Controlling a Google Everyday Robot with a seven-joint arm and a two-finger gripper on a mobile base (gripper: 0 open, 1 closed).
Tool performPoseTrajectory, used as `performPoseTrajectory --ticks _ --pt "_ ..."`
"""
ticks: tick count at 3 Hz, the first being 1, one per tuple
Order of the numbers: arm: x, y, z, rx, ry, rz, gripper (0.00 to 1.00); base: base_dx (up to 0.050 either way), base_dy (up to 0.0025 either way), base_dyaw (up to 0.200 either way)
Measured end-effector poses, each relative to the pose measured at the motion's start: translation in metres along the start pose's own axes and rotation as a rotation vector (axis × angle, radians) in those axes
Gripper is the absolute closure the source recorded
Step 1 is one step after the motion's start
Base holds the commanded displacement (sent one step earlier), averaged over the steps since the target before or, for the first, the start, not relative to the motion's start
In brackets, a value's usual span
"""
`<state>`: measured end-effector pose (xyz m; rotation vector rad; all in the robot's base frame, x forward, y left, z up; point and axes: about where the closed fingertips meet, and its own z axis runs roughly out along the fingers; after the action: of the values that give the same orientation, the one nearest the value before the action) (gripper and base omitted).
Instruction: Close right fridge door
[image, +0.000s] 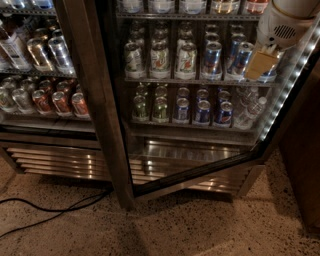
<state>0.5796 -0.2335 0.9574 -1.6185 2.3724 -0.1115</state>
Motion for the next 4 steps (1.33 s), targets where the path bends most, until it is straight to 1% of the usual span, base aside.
performPoseTrajectory --ticks 3,4 --pt "0.0 0.0 0.0 0.0 0.0 0.0 1.0 0.047 0.00003 -0.001" --pt "0.0 0.0 0.0 0.0 0.0 0.0 1.0 -0.05 -0.00003 0.0"
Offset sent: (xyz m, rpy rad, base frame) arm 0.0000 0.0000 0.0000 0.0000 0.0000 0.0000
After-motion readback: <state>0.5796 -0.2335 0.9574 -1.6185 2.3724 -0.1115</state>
